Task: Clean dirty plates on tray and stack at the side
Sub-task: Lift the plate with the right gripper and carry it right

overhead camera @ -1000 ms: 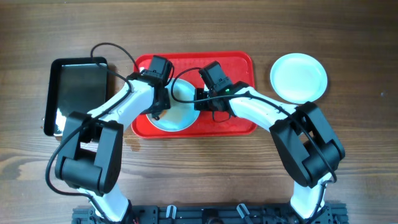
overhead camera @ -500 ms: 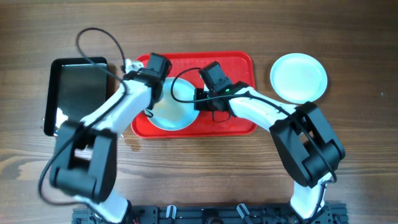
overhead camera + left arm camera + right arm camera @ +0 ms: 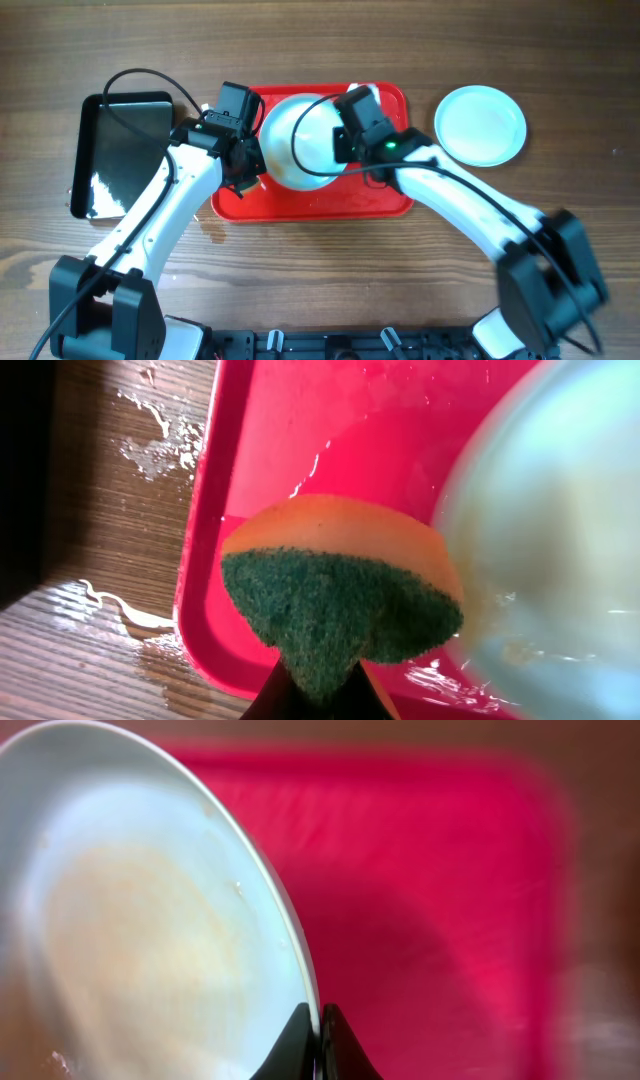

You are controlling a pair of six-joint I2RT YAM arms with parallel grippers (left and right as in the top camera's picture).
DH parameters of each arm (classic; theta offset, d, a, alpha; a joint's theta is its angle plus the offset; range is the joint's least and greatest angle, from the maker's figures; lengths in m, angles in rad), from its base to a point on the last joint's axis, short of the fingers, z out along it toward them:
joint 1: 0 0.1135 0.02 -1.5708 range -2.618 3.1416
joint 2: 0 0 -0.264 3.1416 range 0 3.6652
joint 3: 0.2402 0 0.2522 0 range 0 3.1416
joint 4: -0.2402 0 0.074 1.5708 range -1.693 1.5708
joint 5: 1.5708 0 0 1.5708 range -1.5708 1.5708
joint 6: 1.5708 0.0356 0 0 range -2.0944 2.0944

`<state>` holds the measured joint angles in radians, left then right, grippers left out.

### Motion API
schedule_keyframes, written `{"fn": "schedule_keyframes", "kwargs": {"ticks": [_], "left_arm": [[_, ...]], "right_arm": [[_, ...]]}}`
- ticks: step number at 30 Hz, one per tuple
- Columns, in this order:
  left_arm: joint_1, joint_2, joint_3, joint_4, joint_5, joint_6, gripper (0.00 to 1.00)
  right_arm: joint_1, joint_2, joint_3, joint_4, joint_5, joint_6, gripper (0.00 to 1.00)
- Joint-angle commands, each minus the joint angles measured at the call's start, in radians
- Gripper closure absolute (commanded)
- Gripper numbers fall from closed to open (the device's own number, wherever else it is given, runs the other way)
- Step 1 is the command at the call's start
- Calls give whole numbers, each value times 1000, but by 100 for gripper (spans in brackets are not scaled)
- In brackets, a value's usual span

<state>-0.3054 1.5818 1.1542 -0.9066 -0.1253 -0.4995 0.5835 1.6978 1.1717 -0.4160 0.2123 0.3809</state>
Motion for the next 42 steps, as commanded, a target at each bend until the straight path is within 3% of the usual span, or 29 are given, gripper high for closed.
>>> {"fn": "schedule_keyframes", "kwargs": {"ticks": [1, 7, 23, 32, 42], "left_arm": [[13, 4, 8, 0, 27, -11, 96], [13, 4, 8, -13, 27, -10, 96], [13, 4, 8, -28, 29, -11, 96], [13, 4, 8, -28, 50, -11, 96], [13, 4, 8, -26, 84, -11, 96]], "right_arm": [[-5, -119, 5, -16, 350, -243, 96], [-5, -200, 5, -14, 524, -371, 96], [68, -198, 5, 82, 924, -823, 96], [94, -198, 5, 84, 936, -936, 96], [94, -198, 5, 87, 942, -930, 96]]}}
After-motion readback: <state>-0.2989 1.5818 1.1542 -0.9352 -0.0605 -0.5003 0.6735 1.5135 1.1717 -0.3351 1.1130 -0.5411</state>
